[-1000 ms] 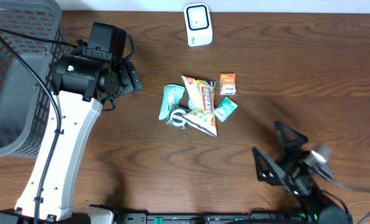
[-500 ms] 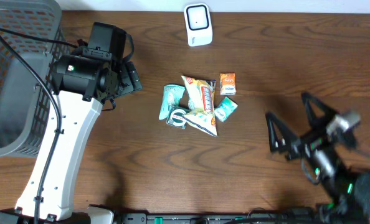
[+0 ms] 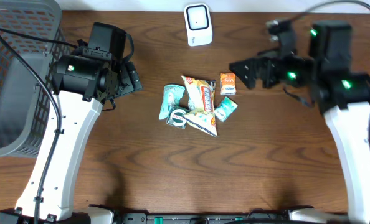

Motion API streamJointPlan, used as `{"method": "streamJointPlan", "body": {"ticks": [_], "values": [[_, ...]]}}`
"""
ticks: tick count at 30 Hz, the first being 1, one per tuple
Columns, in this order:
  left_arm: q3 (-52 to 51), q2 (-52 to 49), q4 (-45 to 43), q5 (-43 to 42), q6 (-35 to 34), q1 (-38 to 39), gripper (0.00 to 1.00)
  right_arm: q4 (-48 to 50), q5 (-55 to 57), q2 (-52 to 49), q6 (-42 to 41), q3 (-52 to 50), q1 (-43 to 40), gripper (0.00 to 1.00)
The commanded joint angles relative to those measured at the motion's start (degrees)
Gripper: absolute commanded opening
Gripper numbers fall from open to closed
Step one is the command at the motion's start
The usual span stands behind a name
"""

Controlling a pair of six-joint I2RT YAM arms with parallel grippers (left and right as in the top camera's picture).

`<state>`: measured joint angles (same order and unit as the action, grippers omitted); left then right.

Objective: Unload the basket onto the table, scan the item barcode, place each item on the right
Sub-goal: 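Reach the right gripper to the orange snack bag and grasp it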

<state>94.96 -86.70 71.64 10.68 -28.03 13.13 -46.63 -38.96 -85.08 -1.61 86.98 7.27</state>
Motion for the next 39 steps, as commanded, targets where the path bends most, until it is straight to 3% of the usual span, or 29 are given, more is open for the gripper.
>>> {"method": "streamJointPlan", "body": {"ticks": [1, 3, 6, 11, 19, 26, 31, 39], "values": [[0.48, -0.15, 0.15, 0.74, 0.57, -0.20, 0.98, 0.83, -9.14, -4.15, 1.57, 1.49, 0.50, 0.65], [0.48, -0.15, 0.15, 0.72, 0.57, -0.20, 0.98, 1.44, -9.09, -6.80, -0.11, 1.46, 0.96, 0.15], [0.48, -0.15, 0.15, 0.72, 0.57, -0.20, 0.98, 1.42, -7.65, -11.80, -4.37, 1.44, 2.78, 0.02], [0.48, -0.15, 0.15, 0.72, 0.57, -0.20, 0.98, 1.05, -5.42, -20.37, -5.44, 1.44, 7.06, 0.01], [0.48, -0.15, 0.15, 0.72, 0.57, -0.20, 0.98, -1.88, 9.90, -30.12, -6.80, 1.44, 13.68, 0.01], [0.48, -0.15, 0.15, 0.74, 0.57, -0.20, 0.98, -6.47, 26.27, -36.85, -13.05, 1.40, 17.00, 0.01], [0.48, -0.15, 0.15, 0.72, 0.57, -0.20, 0.98, -9.49, 34.25, -37.46, -14.88, 1.53, 16.74, 0.01], [0.48, -0.15, 0.15, 0.72, 0.57, -0.20, 0.98, -18.08, 34.34, -28.41, -11.39, 6.99, 13.84, 0.04]]}}
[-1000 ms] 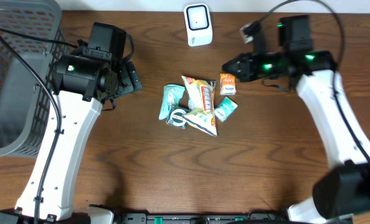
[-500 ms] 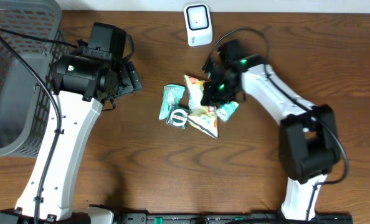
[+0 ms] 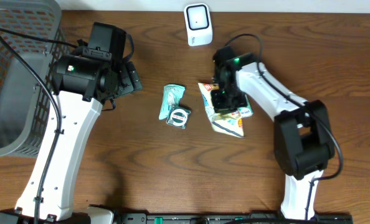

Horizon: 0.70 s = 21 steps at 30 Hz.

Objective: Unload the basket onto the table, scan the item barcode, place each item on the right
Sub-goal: 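Reach the right gripper to the orange snack bag and grasp it, then lift the snack bag with the right gripper toward the white scanner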

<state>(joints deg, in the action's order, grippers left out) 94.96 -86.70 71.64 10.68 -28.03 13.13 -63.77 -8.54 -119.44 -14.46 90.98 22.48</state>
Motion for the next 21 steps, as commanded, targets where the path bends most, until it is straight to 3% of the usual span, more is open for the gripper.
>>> {"method": "streamJointPlan", "body": {"ticks": [1, 3, 12, 17, 21], "values": [[0.48, -0.15, 0.15, 0.72, 0.57, -0.20, 0.98, -1.49, 3.91, 7.54, 1.92, 3.08, -1.46, 0.07], [0.48, -0.15, 0.15, 0.72, 0.57, -0.20, 0.98, -2.89, 3.93, 9.64, 3.89, 3.08, -1.44, 0.16], [0.48, -0.15, 0.15, 0.74, 0.57, -0.20, 0.98, -2.60, 13.86, 9.53, 2.47, -1.16, -1.62, 0.14], [0.48, -0.15, 0.15, 0.72, 0.57, -0.20, 0.98, 2.40, 8.55, 8.09, 2.51, -6.67, -1.60, 0.06], [0.48, -0.15, 0.15, 0.72, 0.57, -0.20, 0.98, 7.78, -1.92, 7.63, 4.11, -12.44, -0.81, 0.05]]}}
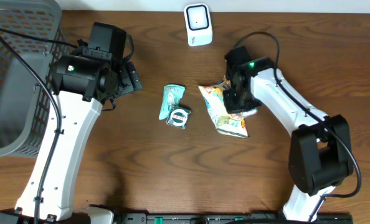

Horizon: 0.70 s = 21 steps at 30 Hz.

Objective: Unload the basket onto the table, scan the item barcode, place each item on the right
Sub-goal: 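Lift the snack bag with the right gripper toward the white scanner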

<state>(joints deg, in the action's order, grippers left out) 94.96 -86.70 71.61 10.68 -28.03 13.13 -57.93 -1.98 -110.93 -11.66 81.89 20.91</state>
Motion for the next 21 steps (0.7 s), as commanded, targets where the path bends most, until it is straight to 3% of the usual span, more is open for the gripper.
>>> {"method": "streamJointPlan", "body": {"ticks": [1, 9, 17, 21], "values": [[0.48, -0.15, 0.17, 0.72, 0.57, -0.20, 0.98, 3.08, -9.90, -0.87, 1.68, -4.46, 1.11, 0.05], [0.48, -0.15, 0.17, 0.72, 0.57, -0.20, 0.98, 4.24, -10.40, -0.83, 1.42, -5.01, 3.04, 0.03], [0.48, -0.15, 0.17, 0.72, 0.57, -0.20, 0.98, -7.34, -10.21, -0.83, 1.42, 9.90, 2.27, 0.01], [0.48, -0.15, 0.17, 0.72, 0.57, -0.20, 0.98, -7.74, -9.53, -1.01, 1.44, 10.88, 3.32, 0.02]]}}
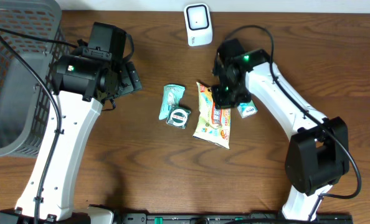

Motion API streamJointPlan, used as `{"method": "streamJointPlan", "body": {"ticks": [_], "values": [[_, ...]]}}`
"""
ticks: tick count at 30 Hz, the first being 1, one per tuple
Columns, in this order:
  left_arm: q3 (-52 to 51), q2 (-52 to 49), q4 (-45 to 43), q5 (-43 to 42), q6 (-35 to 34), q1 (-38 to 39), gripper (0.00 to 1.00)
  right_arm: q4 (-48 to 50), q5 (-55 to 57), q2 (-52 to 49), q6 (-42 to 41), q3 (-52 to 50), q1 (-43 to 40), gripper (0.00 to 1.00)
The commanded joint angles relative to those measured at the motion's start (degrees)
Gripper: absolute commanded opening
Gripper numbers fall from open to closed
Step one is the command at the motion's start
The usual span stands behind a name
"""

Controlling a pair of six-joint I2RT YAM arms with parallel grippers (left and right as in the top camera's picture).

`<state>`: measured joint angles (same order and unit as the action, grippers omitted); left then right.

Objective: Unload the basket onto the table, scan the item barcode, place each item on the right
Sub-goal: 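Lift the snack bag with the right gripper toward the white scanner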

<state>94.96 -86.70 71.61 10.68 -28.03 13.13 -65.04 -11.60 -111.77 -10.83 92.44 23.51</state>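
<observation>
A white barcode scanner (198, 25) stands at the table's far edge. A long yellow snack bag (213, 118) lies slanted at mid-table. My right gripper (220, 92) sits over the bag's upper end and appears shut on it; the wrist hides the fingers. A small teal packet (247, 111) lies just right of the bag. To the left are a teal pouch (172, 98) and a round-labelled item (180, 116). My left gripper (134, 78) hovers open well left of the pile, holding nothing.
A grey mesh basket (10, 81) fills the far left of the table. The left arm's white link (60, 149) runs down the left side. The right arm's link (284, 99) crosses the right half, and cables arch over the scanner's right.
The right gripper has shifted slightly left and toward the scanner. The yellow bag has turned with it, now hanging longer and slanting down-left. The small teal packet is uncovered. The left arm is unchanged.
First the right gripper hovered open at the far right, with the items piled mid-table. Then it was down on the yellow bag, which sat shifted right of the teal pouch. It stayed on the bag, and now the bag is turned and nearer the scanner.
</observation>
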Motion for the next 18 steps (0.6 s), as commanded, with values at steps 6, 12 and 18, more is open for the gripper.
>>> {"method": "streamJointPlan", "body": {"ticks": [6, 12, 18], "values": [[0.48, -0.15, 0.17, 0.72, 0.57, -0.20, 0.98, 2.32, 2.91, -2.14, -1.20, -5.86, 2.14, 0.01], [0.48, -0.15, 0.17, 0.72, 0.57, -0.20, 0.98, 12.90, -0.72, -3.76, -1.60, -15.69, 3.50, 0.01], [0.48, -0.15, 0.17, 0.74, 0.57, -0.20, 0.98, 10.80, 5.86, -3.56, -3.93, -12.63, 2.38, 0.01]]}}
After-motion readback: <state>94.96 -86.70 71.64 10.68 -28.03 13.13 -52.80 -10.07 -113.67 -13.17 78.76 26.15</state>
